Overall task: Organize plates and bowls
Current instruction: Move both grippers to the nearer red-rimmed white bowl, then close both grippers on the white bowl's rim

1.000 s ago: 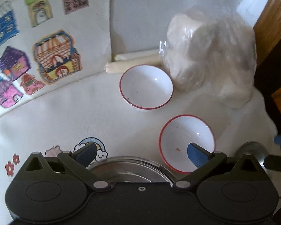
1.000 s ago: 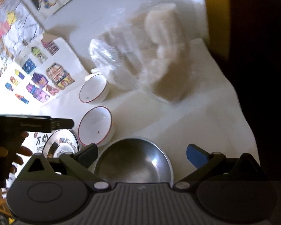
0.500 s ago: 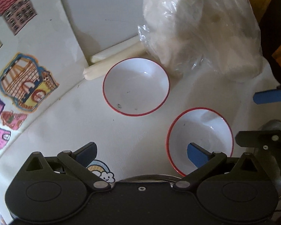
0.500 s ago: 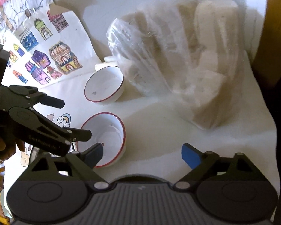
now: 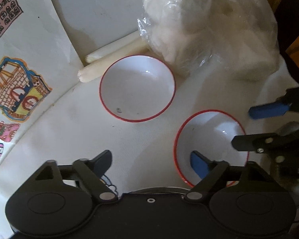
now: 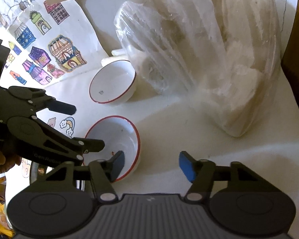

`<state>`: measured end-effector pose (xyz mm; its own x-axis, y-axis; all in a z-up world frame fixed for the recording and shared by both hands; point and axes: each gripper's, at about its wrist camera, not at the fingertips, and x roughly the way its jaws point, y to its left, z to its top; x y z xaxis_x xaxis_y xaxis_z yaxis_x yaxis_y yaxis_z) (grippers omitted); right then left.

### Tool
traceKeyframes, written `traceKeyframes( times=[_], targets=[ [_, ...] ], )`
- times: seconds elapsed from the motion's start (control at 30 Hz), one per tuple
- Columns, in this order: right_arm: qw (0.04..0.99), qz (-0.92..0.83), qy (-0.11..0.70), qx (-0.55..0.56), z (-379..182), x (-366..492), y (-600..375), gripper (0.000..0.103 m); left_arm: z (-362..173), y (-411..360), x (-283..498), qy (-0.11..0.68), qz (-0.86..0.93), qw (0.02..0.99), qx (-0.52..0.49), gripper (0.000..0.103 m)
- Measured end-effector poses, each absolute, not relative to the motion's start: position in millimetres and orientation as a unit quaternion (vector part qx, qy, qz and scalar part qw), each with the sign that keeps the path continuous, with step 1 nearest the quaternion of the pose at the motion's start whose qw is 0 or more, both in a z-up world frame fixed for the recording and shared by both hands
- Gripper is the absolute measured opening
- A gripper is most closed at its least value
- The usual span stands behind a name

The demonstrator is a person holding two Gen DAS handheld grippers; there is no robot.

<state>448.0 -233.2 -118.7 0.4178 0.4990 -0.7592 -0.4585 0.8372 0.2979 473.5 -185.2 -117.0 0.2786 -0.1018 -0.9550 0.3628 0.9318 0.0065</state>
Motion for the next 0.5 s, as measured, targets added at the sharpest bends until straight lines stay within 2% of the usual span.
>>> traceKeyframes(
  times=[0.17,0.33,0.5],
  targets=[
    [0.836,0.285,0.468,0.039,-122.3,451.0,-233.8,0.043,-115.9,-186.5,475.3,0.585,-0.157,0.792,0.084,0.061],
    [0.833,0.292,0.468,0.038,-122.7,450.3,-230.9,0.032,-118.9,-187.5,478.8,0.592,-0.162,0.787,0.062,0.042],
    [0.829,0.297,0.473,0.041,-123.1,451.9,-226.0,0.023,-122.3,-188.3,479.8,0.598,-0.163,0.783,0.048,0.029]
  ],
)
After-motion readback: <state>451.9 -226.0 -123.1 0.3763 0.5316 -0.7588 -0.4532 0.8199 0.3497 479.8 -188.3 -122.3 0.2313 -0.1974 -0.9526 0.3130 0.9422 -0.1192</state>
